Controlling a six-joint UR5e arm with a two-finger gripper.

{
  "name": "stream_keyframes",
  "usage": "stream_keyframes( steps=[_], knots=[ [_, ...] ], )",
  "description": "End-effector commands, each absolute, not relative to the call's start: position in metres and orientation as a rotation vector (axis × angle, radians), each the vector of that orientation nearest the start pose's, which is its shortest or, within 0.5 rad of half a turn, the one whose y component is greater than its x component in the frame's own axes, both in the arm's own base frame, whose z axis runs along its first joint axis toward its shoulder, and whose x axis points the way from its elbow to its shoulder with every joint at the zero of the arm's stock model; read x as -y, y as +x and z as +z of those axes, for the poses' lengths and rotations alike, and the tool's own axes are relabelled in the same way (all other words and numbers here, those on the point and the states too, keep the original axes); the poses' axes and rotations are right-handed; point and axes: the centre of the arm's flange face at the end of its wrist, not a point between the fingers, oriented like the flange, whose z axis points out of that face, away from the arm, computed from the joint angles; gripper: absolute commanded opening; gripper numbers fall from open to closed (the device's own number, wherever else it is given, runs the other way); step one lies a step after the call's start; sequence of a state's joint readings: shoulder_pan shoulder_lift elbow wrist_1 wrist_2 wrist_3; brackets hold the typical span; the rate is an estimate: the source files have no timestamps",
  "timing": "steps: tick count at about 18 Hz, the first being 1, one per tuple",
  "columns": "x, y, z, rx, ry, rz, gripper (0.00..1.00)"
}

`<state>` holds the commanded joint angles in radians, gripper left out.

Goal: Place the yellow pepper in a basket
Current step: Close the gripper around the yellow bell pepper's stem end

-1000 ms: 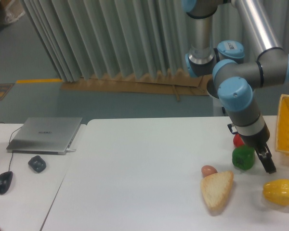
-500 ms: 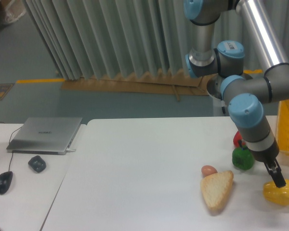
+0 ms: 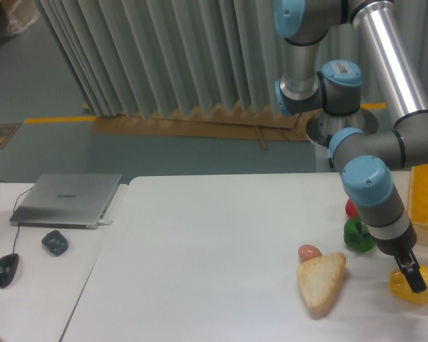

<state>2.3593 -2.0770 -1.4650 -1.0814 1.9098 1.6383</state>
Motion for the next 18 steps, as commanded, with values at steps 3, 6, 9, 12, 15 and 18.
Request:
stream_keyframes(
  steps=[3,6,9,12,15,18],
  knots=[
    [-0.547,-0.409,0.293,-1.386,-3.123,0.343,1.0],
    [-0.546,-0.408,0.289,-1.389,-3.125,0.333,1.0],
    [-0.546,-0.408,0.285,-1.391,-3.127,0.323,1.0],
    [-0.547,-0.409,0.279,-1.395,-3.13,0.315,1.0],
    [-0.546,-0.41,0.277,-1.397,-3.146,0.316,1.0],
    [-0.545,-0.409,0.272,-1.395,-3.153,0.304,1.0]
  ],
)
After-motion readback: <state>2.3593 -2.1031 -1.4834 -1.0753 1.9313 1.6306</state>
